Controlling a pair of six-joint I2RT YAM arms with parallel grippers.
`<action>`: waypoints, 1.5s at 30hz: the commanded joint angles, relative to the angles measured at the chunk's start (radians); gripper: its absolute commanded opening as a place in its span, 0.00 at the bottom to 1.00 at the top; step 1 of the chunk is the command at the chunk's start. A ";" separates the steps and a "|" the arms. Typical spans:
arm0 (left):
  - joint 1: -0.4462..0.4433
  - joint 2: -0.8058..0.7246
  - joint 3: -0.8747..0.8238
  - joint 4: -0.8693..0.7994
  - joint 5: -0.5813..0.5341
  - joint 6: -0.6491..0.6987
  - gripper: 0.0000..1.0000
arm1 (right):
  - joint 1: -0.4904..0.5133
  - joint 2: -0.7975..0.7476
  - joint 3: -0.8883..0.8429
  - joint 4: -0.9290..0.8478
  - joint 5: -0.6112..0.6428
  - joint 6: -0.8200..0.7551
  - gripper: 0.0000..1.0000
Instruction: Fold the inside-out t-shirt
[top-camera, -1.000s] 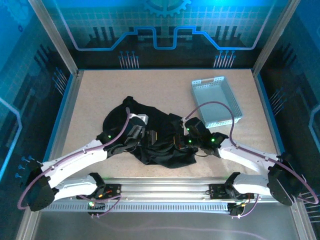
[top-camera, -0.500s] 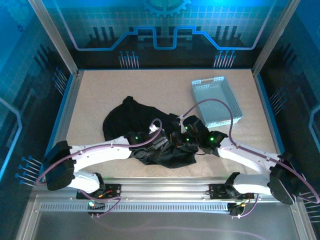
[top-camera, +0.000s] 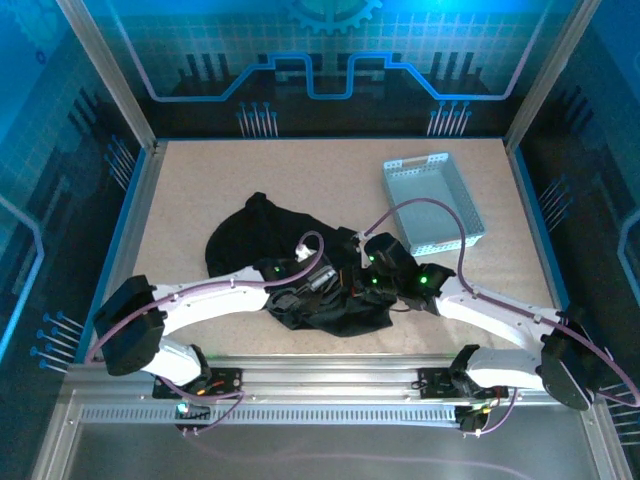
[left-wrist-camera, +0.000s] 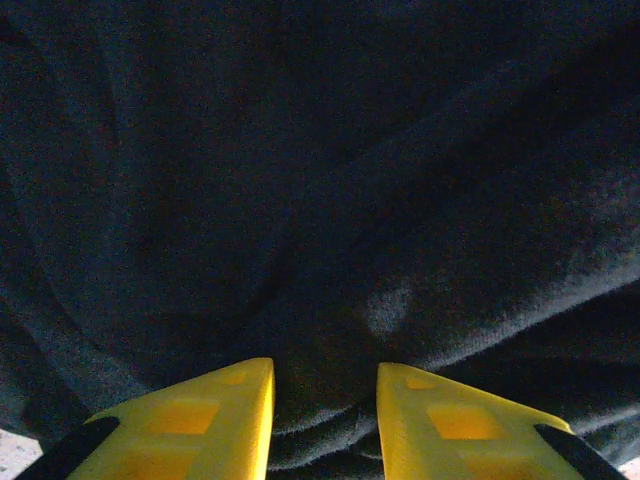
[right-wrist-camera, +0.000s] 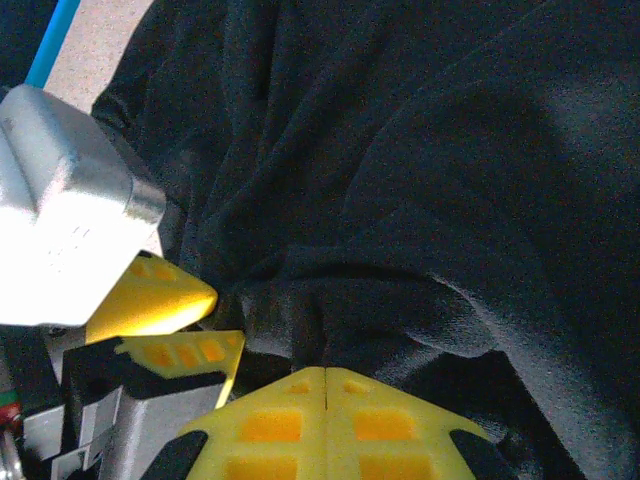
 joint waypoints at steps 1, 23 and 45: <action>-0.040 -0.042 -0.007 -0.034 -0.027 -0.006 0.40 | 0.006 0.010 0.019 -0.003 0.022 -0.006 0.00; -0.056 0.085 0.009 -0.054 -0.135 -0.041 0.37 | 0.011 0.005 0.010 0.017 0.013 -0.003 0.00; -0.005 -0.101 -0.091 0.105 -0.098 -0.030 0.00 | 0.008 0.039 0.009 -0.041 0.109 0.012 0.00</action>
